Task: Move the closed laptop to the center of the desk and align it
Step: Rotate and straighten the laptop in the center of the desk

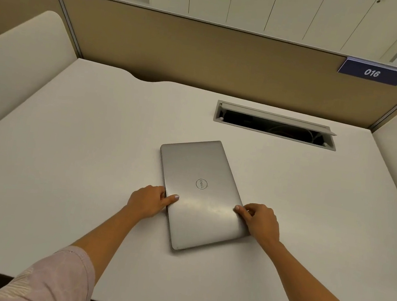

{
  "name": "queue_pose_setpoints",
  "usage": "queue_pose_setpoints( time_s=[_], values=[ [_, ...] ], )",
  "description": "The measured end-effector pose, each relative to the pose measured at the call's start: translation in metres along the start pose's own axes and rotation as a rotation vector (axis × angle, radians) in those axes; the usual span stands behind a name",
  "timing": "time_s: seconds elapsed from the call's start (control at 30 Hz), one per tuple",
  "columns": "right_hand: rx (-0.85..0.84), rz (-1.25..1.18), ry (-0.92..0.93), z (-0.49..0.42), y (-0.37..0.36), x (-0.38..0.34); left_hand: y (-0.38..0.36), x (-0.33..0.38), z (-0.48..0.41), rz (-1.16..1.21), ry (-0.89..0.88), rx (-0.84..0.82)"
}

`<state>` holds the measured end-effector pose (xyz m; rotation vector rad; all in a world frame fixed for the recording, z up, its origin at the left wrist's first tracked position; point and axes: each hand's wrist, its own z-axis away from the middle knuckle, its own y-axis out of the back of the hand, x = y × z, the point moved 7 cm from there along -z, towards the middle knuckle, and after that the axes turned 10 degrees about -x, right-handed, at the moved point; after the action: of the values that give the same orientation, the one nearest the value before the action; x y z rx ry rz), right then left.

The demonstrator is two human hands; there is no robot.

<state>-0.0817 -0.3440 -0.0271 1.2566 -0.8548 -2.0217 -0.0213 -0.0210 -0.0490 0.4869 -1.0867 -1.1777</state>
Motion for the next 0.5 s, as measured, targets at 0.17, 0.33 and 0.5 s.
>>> queue_pose_setpoints(
  time_s=[0.17, 0.33, 0.5],
  values=[
    [0.001, 0.029, 0.105, -0.026, 0.016, -0.018, 0.019, 0.02, 0.016, -0.111, -0.194, 0.416],
    [-0.12, 0.101, 0.246, -0.058, 0.018, -0.054, -0.007, 0.04, 0.017, -0.199, -0.368, 0.248],
    [-0.199, 0.024, 0.251, -0.094, 0.013, -0.087, -0.019, 0.031, 0.014, -0.035, -0.213, 0.197]
  ],
)
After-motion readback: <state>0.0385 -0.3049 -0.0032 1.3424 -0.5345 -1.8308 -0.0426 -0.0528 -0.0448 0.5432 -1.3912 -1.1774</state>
